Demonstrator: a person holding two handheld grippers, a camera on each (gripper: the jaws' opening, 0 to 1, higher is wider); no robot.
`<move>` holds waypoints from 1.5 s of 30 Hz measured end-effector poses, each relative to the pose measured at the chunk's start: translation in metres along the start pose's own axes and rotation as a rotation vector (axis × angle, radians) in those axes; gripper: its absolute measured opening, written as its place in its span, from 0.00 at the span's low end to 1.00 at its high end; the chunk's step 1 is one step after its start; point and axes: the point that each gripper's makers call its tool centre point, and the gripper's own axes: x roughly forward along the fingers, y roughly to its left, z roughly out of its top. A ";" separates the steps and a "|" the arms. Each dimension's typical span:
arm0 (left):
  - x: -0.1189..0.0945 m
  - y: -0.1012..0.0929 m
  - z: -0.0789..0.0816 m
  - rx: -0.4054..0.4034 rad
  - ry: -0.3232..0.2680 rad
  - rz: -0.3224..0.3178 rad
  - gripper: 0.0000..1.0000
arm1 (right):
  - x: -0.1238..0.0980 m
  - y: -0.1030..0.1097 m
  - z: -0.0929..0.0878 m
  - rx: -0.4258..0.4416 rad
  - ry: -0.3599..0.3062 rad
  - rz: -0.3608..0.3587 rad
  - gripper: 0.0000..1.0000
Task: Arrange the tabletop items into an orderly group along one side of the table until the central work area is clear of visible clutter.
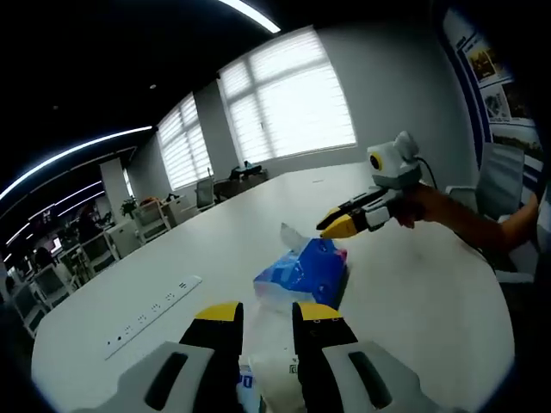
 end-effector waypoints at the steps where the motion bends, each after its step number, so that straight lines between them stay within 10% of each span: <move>1: -0.002 0.001 -0.002 -0.003 0.001 0.001 0.21 | 0.000 0.000 0.000 -0.001 0.001 0.000 0.17; 45: -0.020 -0.009 -0.056 -0.397 -0.074 -0.107 0.10 | 0.001 0.010 0.000 -0.036 0.004 0.041 0.20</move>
